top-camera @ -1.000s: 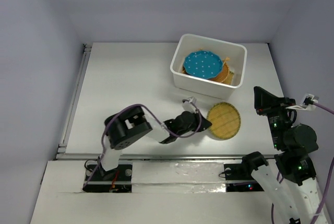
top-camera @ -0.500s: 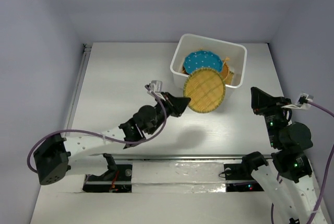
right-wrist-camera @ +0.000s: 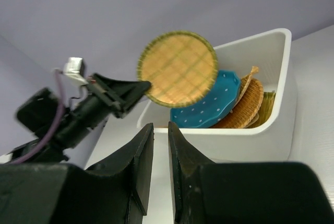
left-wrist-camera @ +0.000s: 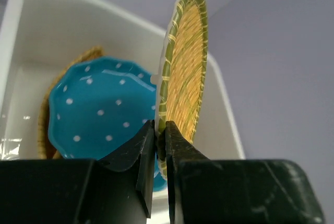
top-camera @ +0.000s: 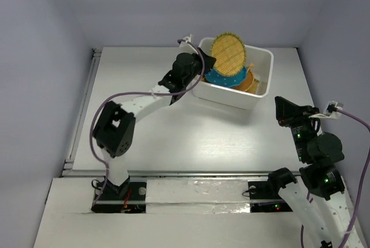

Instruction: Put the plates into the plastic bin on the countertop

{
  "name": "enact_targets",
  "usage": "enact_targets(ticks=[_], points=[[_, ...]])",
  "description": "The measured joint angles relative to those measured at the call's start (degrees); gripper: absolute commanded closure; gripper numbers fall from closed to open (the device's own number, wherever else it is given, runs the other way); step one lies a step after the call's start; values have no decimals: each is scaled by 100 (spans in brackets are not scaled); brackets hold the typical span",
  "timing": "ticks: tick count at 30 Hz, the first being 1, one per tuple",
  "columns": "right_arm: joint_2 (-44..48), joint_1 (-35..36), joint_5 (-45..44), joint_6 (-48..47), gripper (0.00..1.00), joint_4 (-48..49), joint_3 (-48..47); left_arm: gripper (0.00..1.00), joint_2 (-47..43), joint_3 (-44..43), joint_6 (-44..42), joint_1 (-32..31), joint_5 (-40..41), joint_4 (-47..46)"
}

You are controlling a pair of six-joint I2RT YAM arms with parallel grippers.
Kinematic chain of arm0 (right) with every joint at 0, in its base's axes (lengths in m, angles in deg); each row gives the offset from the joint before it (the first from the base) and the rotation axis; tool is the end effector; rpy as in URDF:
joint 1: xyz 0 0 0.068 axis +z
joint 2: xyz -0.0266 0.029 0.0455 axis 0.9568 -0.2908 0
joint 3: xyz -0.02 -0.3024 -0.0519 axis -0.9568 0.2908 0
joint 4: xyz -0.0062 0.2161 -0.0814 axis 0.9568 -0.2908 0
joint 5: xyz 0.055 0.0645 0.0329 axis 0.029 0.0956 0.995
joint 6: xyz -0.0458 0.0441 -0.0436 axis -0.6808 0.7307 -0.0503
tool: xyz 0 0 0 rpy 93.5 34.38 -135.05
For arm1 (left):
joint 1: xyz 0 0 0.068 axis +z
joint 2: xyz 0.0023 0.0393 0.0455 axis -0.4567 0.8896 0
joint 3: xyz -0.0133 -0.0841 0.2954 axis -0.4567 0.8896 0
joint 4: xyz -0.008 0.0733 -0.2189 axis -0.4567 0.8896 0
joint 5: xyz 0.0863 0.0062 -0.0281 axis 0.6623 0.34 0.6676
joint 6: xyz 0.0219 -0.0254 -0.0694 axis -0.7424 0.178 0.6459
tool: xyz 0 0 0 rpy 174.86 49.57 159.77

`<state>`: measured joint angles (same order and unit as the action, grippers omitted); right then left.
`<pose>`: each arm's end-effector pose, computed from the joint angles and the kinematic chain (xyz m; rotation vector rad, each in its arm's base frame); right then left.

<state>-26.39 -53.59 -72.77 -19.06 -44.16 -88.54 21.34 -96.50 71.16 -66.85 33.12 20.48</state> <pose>0.0380 -0.0023 0.3707 0.3375 1.3457 0.5930 0.3394 -0.2764 0.3923 -0.0241 1.5465 -1.0501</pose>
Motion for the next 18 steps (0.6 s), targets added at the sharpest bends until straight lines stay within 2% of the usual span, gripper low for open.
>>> enact_targets(ticks=[1, 4, 5, 8, 9, 13, 14, 16, 17, 18], points=[[4, 0, 0, 0, 77, -2, 4, 100, 299, -214, 37, 52, -129, 122], [52, 0, 2, 0, 77, -44, 66, 78, 931, -509, 105, 125, -363, 470], [57, 0, 4, 0, 77, -52, 83, 63, 1043, -511, 129, 129, -413, 562], [57, 0, 17, 0, 77, -74, 114, 43, 1099, -509, 138, 129, -457, 702], [57, 0, 24, 0, 77, -72, 127, 40, 1051, -505, 114, 125, -457, 704], [-59, 0, 90, 20, 77, -11, 188, 36, 560, -245, -46, 116, -334, 715], [-109, 0, 109, 20, 77, 7, 195, 22, 319, -107, -127, 103, -275, 706], [-205, 0, 146, 24, 77, 68, 229, 21, -271, 197, -323, 61, -87, 732], [-245, 0, 162, 31, 77, 87, 258, 1, -573, 319, -407, 22, 24, 719], [-280, 0, 179, 39, 77, 94, 273, 1, -920, 459, -557, -22, 120, 693]])
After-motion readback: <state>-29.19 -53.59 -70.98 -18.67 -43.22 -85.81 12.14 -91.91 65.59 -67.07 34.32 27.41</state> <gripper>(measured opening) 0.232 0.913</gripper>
